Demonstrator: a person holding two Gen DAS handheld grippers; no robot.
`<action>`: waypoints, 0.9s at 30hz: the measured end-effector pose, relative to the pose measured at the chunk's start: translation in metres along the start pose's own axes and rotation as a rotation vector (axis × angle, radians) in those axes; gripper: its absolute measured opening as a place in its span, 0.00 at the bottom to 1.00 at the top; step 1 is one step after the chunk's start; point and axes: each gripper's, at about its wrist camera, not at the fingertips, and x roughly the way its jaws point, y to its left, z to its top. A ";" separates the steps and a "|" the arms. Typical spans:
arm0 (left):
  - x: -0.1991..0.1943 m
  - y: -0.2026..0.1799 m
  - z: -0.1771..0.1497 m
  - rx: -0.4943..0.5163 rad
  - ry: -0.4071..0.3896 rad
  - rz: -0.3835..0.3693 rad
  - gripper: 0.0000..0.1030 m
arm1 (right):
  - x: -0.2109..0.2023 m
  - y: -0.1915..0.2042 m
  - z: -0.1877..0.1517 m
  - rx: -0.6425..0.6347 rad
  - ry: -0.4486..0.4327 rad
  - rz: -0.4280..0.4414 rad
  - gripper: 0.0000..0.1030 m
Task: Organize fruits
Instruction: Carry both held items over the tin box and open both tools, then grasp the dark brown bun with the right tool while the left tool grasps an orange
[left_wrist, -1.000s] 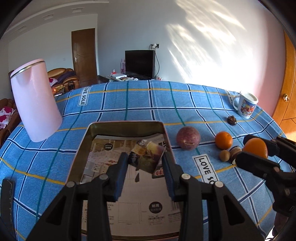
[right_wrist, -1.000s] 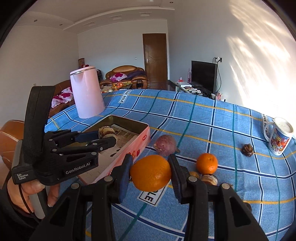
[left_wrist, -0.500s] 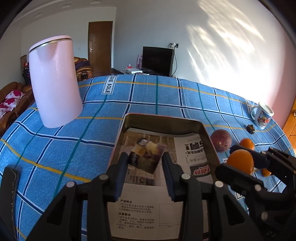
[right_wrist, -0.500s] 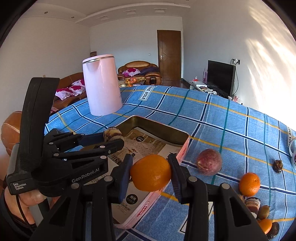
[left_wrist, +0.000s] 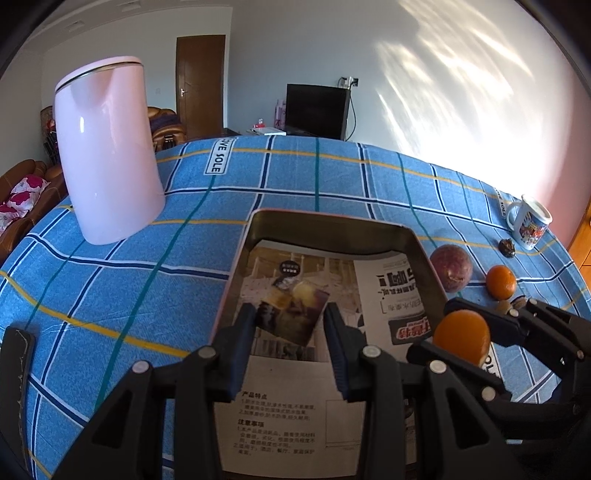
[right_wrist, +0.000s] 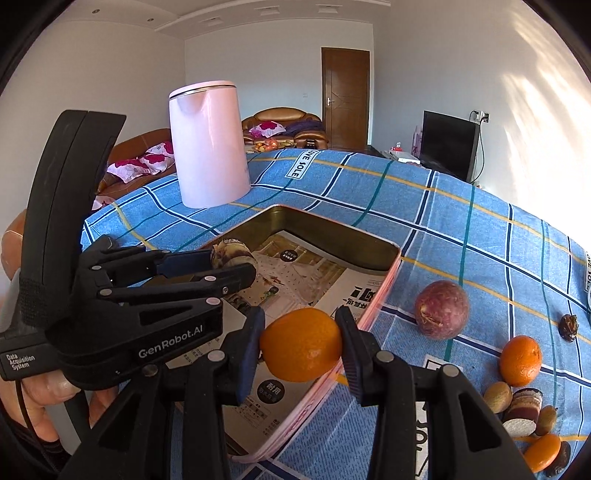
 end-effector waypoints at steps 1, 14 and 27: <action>0.000 0.000 0.000 -0.004 -0.002 0.000 0.39 | 0.000 0.001 0.000 -0.002 -0.001 -0.002 0.41; -0.020 -0.007 0.003 -0.008 -0.055 -0.005 0.68 | -0.020 -0.012 -0.004 0.042 -0.043 -0.012 0.58; -0.039 -0.088 -0.003 0.137 -0.092 -0.114 0.78 | -0.103 -0.104 -0.066 0.147 -0.062 -0.243 0.68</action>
